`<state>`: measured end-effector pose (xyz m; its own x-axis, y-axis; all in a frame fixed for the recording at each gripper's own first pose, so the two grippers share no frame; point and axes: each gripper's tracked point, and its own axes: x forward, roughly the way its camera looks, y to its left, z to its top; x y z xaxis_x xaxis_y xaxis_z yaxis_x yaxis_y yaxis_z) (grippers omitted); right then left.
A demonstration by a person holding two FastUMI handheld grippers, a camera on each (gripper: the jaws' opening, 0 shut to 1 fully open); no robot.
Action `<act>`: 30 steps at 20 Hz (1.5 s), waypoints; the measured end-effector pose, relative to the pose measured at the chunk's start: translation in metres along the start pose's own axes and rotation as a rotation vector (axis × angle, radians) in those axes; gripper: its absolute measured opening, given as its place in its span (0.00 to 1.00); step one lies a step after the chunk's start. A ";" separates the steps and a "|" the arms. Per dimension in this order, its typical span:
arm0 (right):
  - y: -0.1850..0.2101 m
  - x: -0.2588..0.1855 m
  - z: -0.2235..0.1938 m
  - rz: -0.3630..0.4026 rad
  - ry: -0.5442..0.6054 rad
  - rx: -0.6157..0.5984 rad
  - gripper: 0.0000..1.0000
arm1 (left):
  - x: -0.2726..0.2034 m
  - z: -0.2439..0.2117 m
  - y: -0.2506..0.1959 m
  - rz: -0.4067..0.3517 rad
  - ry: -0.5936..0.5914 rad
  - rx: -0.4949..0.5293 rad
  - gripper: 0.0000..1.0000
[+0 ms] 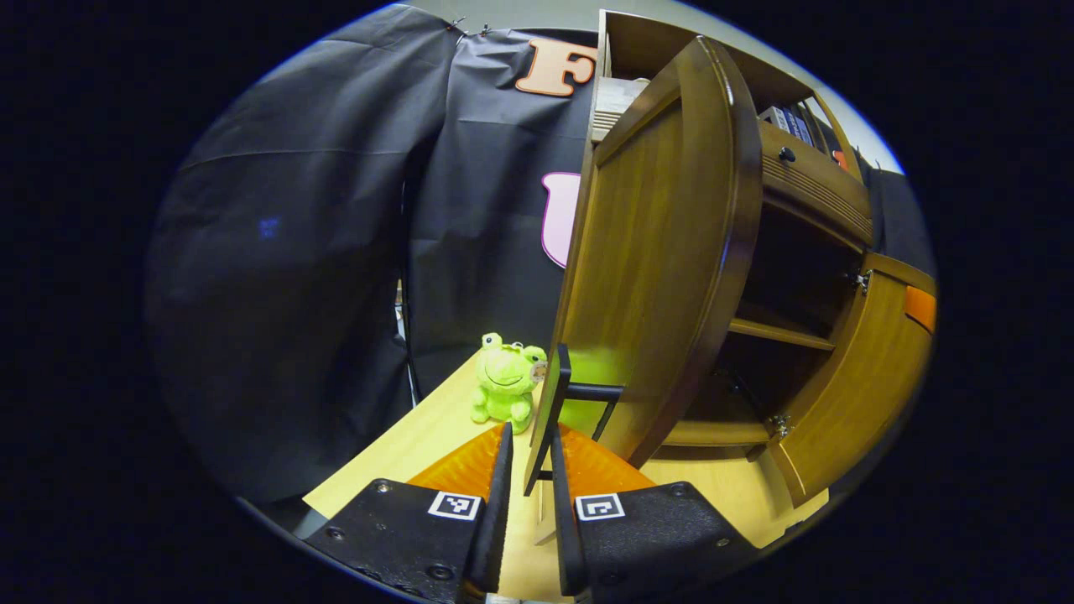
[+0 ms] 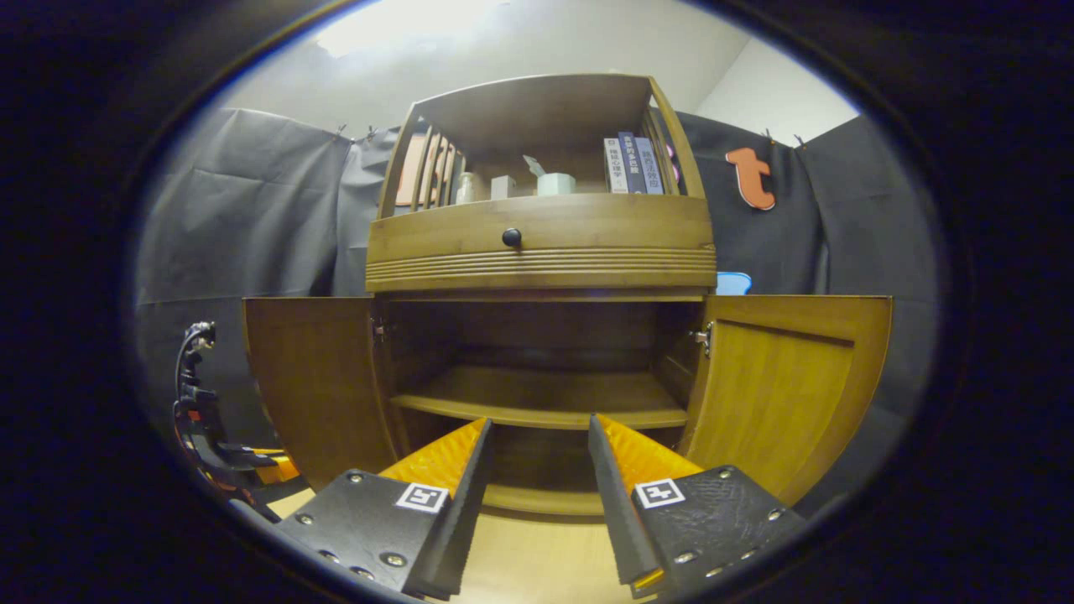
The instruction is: Open the right door of the double-door shoe cabinet with the right hand, and open the left door with the left hand.
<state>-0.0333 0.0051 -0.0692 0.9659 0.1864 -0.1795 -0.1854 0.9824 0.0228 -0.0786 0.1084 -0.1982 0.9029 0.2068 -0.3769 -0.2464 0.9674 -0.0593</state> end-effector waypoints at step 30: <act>0.024 0.013 -0.007 0.080 0.012 0.033 0.63 | -0.073 0.138 -0.018 0.066 -0.363 0.163 0.19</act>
<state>-0.0263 0.0310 -0.0783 0.9460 0.2644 -0.1877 -0.2557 0.9642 0.0698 -0.0919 0.0957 -0.0422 0.9600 0.2792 -0.0219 -0.2751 0.9548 0.1123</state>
